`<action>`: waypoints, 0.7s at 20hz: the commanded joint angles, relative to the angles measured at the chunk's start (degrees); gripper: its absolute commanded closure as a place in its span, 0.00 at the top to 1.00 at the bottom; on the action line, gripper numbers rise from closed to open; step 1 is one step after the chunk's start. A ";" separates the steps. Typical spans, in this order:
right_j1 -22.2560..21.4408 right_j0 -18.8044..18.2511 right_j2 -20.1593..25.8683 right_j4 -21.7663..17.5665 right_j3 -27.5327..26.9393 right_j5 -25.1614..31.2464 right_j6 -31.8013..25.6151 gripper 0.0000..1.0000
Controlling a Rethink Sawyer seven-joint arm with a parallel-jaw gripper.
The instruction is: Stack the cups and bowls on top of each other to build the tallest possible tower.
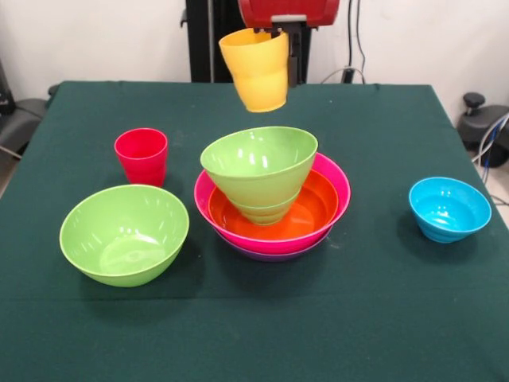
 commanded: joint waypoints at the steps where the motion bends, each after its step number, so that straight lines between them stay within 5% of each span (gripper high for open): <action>1: 1.22 -0.19 -1.67 0.09 1.35 3.28 2.91 0.00; 2: 1.37 -0.57 -1.30 0.34 1.63 2.91 2.63 1.00; 14: 0.81 -0.88 -0.96 -0.14 1.73 2.64 1.97 1.00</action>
